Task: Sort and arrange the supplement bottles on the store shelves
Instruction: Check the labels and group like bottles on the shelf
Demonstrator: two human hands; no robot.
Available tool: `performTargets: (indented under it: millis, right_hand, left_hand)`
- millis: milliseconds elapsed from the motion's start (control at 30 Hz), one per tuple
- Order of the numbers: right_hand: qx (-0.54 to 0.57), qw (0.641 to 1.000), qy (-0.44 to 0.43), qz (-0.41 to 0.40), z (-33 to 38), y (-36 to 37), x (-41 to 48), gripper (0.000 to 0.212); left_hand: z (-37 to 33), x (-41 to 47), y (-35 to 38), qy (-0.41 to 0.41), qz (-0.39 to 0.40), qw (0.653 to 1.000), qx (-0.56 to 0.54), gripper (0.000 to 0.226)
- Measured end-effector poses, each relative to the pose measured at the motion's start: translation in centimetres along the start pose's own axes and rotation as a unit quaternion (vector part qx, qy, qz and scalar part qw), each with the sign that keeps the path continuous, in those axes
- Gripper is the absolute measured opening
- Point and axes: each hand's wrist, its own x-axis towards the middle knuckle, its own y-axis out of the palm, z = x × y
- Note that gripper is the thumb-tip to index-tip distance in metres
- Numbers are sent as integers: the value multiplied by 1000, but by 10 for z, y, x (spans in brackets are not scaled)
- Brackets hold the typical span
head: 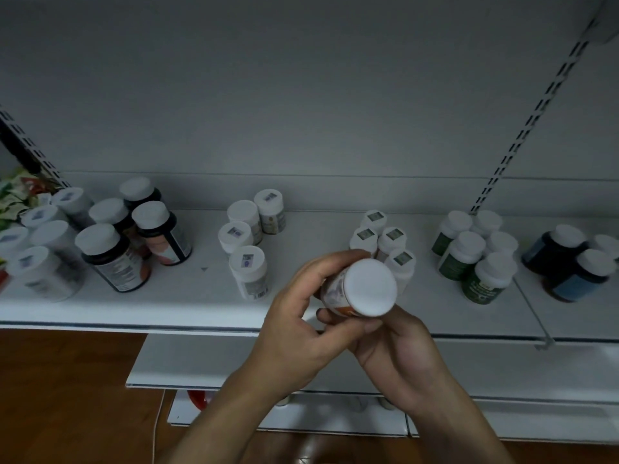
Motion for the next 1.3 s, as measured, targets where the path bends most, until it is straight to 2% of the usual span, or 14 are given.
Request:
performTargets:
  millis: [167, 300, 400, 467, 600, 733, 833, 967, 1167, 1300]
  right_hand:
    - [-9, 999, -42, -21, 1, 1, -2, 53]
    - [-50, 993, -79, -78, 3, -3, -1, 71]
    - [-129, 980, -113, -96, 7, -2, -3, 73]
    - [-209, 965, -135, -86, 10, -1, -5, 67]
    - [-304, 937, -140, -98, 12, 4, -7, 38]
    - [-304, 932, -118, -156, 10, 6, -4, 21]
    - [-306, 932, -115, -156, 9, 6, -5, 22]
    - [-318, 933, -134, -107, 12, 6, -8, 37]
    - [-310, 926, -136, -166, 15, 8, -5, 24]
    - [-333, 922, -139, -141, 14, 6, -9, 37]
  left_hand:
    - [0, -1, -1, 4, -10, 1000, -14, 58]
    - [8, -5, -8, 1, -39, 998, -46, 59]
    - [9, -7, -11, -21, -35, 995, -96, 55]
    - [8, -9, -11, -46, -35, 989, -138, 49]
    - [6, -10, -13, -114, -45, 979, -164, 49]
    - [9, -10, -20, -112, -10, 985, -133, 57]
    - [9, -9, -23, -104, -4, 989, -104, 46]
    - [5, -7, -21, -152, -67, 979, -119, 30]
    - [7, -12, -23, -130, 9, 982, -134, 50]
    - [5, -10, -21, -156, -29, 977, -144, 42]
